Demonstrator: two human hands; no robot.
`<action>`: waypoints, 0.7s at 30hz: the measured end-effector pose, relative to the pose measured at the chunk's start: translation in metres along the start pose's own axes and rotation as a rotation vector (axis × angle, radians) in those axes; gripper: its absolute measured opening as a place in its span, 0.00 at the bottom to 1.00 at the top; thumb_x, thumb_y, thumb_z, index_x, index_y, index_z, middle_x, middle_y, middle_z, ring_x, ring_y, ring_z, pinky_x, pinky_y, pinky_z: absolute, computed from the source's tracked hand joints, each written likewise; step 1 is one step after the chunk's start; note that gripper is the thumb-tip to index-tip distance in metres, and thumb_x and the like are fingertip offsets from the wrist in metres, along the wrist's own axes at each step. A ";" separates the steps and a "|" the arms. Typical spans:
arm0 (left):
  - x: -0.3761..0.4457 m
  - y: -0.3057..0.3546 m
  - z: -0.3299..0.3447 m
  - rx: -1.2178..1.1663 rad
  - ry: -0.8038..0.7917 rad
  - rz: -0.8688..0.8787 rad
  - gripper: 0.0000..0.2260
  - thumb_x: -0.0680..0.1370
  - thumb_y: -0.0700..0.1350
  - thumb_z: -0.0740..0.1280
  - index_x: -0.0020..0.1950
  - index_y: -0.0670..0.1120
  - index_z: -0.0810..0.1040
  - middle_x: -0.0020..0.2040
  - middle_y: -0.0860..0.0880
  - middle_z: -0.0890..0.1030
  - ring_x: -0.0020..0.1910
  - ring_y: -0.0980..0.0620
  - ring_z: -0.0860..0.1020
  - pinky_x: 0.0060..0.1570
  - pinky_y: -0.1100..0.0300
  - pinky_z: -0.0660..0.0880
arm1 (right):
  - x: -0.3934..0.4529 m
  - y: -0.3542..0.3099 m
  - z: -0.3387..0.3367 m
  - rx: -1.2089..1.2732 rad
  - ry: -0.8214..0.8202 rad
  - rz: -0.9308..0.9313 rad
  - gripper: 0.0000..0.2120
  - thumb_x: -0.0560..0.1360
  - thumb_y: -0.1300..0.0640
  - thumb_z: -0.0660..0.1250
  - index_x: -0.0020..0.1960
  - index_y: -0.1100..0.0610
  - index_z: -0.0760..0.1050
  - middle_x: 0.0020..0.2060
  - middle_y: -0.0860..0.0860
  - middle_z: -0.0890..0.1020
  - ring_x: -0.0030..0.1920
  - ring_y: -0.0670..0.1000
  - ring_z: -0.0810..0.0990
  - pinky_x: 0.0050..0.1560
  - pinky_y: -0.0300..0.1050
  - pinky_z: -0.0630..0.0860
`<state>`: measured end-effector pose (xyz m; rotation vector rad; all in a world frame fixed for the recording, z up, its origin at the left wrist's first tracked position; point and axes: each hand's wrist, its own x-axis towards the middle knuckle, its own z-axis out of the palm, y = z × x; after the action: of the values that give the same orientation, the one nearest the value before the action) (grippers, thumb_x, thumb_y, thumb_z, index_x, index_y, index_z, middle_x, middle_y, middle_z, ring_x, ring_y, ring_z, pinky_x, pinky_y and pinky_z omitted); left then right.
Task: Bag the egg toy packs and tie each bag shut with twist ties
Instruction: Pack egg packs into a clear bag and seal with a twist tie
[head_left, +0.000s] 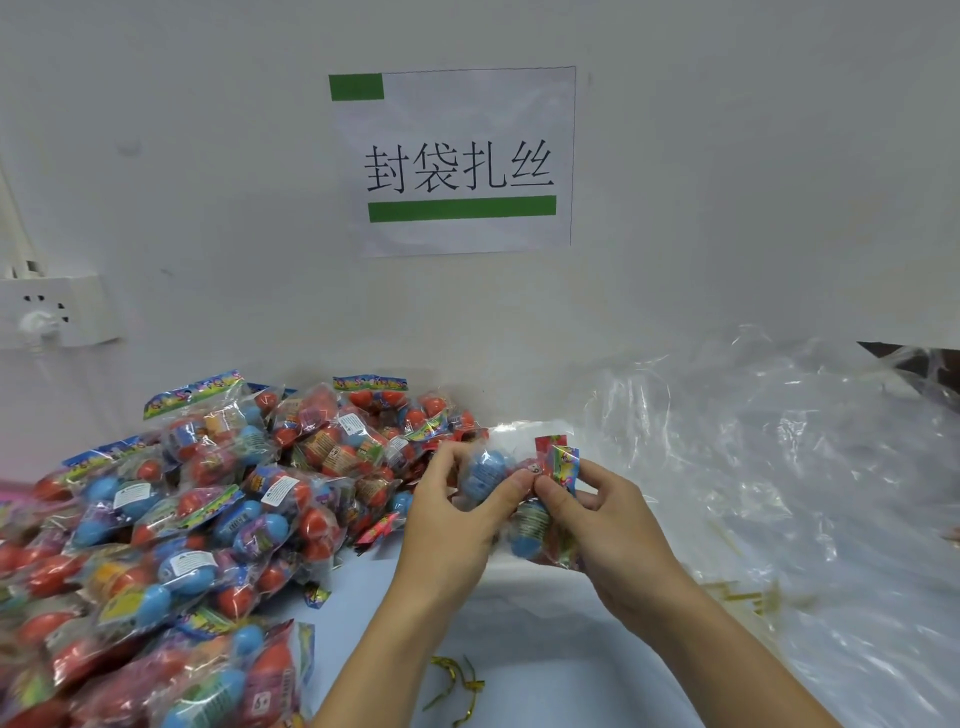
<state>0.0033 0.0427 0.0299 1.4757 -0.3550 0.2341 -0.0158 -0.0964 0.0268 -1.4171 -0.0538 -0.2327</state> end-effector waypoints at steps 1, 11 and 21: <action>0.000 0.000 0.000 -0.026 -0.007 -0.014 0.16 0.69 0.49 0.77 0.52 0.50 0.76 0.43 0.50 0.84 0.41 0.51 0.85 0.37 0.61 0.80 | 0.000 0.000 -0.001 -0.010 0.011 0.003 0.07 0.80 0.61 0.67 0.55 0.56 0.82 0.43 0.57 0.88 0.43 0.58 0.88 0.40 0.53 0.85; 0.003 -0.008 0.005 -0.068 0.040 -0.257 0.34 0.58 0.61 0.79 0.59 0.49 0.75 0.51 0.48 0.84 0.46 0.52 0.85 0.42 0.56 0.80 | 0.000 0.000 0.000 -0.192 0.124 -0.084 0.08 0.79 0.61 0.70 0.43 0.53 0.85 0.34 0.51 0.86 0.31 0.48 0.82 0.30 0.42 0.77; 0.004 -0.013 0.010 0.040 0.124 -0.058 0.22 0.68 0.60 0.72 0.52 0.47 0.73 0.37 0.55 0.81 0.35 0.59 0.81 0.35 0.62 0.79 | -0.005 -0.003 0.006 -0.128 -0.019 0.080 0.10 0.77 0.48 0.70 0.52 0.54 0.80 0.44 0.54 0.86 0.44 0.52 0.86 0.41 0.48 0.83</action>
<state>0.0105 0.0317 0.0202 1.5005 -0.2078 0.2864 -0.0206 -0.0906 0.0300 -1.5459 0.0026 -0.1588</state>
